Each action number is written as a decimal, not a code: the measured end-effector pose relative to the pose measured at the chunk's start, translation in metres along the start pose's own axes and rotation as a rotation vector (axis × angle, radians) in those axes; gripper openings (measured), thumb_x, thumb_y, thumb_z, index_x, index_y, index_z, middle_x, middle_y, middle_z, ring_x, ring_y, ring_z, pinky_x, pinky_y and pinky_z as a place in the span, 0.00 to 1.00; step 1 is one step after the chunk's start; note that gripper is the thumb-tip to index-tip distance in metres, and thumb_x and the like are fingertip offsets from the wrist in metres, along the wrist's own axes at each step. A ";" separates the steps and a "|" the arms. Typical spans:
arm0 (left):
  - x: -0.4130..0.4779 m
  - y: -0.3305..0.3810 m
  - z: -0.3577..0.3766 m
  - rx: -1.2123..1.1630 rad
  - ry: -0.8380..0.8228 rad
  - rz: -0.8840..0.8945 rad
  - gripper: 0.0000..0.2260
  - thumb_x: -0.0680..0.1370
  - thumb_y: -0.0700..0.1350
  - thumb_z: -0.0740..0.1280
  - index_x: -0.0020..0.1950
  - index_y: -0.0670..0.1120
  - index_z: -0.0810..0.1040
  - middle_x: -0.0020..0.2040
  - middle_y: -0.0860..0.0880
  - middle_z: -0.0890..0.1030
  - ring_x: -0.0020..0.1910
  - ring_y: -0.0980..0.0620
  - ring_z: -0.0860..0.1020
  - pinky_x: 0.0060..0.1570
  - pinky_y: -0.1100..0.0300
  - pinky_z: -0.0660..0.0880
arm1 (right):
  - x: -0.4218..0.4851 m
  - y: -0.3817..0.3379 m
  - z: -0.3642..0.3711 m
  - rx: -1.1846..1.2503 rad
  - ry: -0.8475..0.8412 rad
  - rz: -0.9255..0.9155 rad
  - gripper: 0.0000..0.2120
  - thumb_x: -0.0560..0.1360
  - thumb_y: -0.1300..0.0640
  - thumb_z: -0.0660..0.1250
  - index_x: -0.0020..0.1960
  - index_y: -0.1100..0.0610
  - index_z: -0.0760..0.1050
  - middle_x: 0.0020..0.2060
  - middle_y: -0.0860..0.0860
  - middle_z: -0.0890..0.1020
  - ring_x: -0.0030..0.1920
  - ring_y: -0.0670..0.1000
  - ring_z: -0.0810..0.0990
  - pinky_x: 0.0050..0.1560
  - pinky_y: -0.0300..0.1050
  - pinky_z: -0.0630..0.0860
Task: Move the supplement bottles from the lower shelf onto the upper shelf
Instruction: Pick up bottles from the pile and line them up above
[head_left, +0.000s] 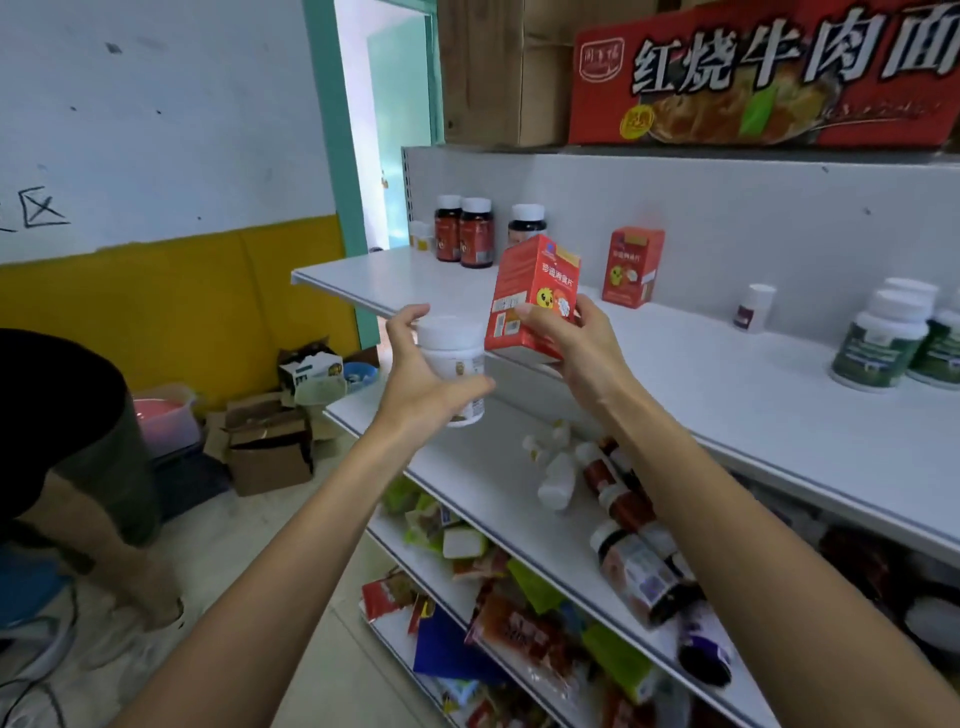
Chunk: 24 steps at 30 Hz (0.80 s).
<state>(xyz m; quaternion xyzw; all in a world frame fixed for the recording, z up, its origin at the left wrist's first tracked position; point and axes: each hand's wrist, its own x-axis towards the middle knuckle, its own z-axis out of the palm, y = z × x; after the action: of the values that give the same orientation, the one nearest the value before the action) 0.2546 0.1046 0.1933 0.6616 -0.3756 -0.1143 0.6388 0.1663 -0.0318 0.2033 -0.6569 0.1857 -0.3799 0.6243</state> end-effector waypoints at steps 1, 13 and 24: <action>0.010 -0.001 0.003 0.027 -0.038 0.024 0.35 0.69 0.32 0.71 0.64 0.54 0.56 0.56 0.46 0.68 0.42 0.57 0.74 0.36 0.70 0.74 | 0.011 0.000 -0.003 -0.026 0.030 -0.031 0.30 0.66 0.54 0.76 0.63 0.57 0.68 0.54 0.54 0.81 0.51 0.51 0.82 0.55 0.49 0.79; 0.115 -0.018 0.071 -0.039 -0.125 0.085 0.18 0.69 0.46 0.74 0.55 0.51 0.71 0.44 0.56 0.78 0.39 0.62 0.77 0.32 0.75 0.71 | 0.071 -0.009 -0.068 -0.514 0.453 -0.168 0.41 0.63 0.52 0.79 0.68 0.51 0.58 0.51 0.43 0.73 0.46 0.41 0.76 0.48 0.34 0.72; 0.201 -0.029 0.126 -0.017 -0.567 0.071 0.22 0.69 0.42 0.73 0.59 0.46 0.67 0.47 0.52 0.78 0.46 0.54 0.78 0.44 0.60 0.76 | 0.110 0.010 -0.109 -0.851 0.632 0.021 0.44 0.67 0.61 0.76 0.74 0.54 0.53 0.60 0.54 0.75 0.50 0.47 0.73 0.50 0.36 0.67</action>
<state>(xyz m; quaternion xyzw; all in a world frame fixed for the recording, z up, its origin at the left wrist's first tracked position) 0.3243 -0.1233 0.2126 0.5843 -0.5612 -0.2755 0.5174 0.1590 -0.1862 0.2158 -0.7039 0.5090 -0.4441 0.2196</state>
